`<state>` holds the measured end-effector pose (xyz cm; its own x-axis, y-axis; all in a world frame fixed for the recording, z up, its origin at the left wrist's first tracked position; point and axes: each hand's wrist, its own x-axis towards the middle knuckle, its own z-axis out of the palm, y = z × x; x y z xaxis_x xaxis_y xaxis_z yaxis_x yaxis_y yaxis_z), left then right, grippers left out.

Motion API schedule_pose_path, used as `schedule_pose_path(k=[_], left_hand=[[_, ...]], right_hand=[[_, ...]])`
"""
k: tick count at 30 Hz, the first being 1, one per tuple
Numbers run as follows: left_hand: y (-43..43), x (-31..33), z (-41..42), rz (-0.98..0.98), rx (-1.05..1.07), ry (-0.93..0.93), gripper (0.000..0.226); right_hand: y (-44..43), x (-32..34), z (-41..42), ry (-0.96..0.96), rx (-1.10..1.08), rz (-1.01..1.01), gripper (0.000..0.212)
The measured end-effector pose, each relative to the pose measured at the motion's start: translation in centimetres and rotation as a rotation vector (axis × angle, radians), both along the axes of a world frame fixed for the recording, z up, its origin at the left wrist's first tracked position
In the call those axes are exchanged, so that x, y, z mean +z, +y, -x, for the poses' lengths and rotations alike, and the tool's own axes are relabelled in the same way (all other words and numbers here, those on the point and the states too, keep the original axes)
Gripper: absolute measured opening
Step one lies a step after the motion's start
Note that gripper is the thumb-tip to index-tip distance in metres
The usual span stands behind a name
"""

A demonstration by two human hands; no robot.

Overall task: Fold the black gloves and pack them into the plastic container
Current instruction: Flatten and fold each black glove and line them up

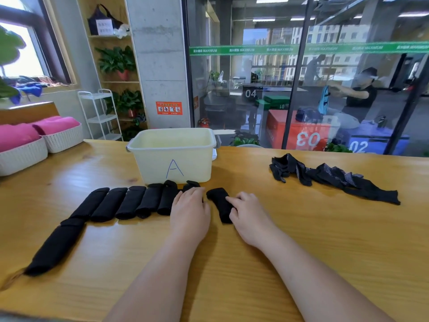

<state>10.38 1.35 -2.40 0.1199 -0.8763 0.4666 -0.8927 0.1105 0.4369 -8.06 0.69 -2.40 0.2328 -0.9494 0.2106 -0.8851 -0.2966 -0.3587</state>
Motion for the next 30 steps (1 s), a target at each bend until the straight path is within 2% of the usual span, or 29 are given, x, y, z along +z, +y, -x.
schedule_pose_path(k=[9, 19, 24, 30], left_hand=[[-0.9, -0.6, -0.5, -0.004, 0.038, 0.062, 0.045], [-1.1, -1.3, -0.3, 0.022, 0.003, 0.055, 0.042], [-0.8, -1.4, 0.1, 0.046, -0.061, -0.019, 0.046], [-0.3, -1.0, 2.7, 0.083, -0.193, -0.154, 0.051]], right_hand=[[-3.1, -0.3, -4.5, 0.033, -0.028, 0.010, 0.051], [-3.5, -0.5, -4.5, 0.004, -0.014, -0.005, 0.052], [-2.4, 0.1, -2.4, -0.021, 0.020, -0.003, 0.052], [-1.2, 1.2, 1.9, 0.037, -0.028, -0.012, 0.056]])
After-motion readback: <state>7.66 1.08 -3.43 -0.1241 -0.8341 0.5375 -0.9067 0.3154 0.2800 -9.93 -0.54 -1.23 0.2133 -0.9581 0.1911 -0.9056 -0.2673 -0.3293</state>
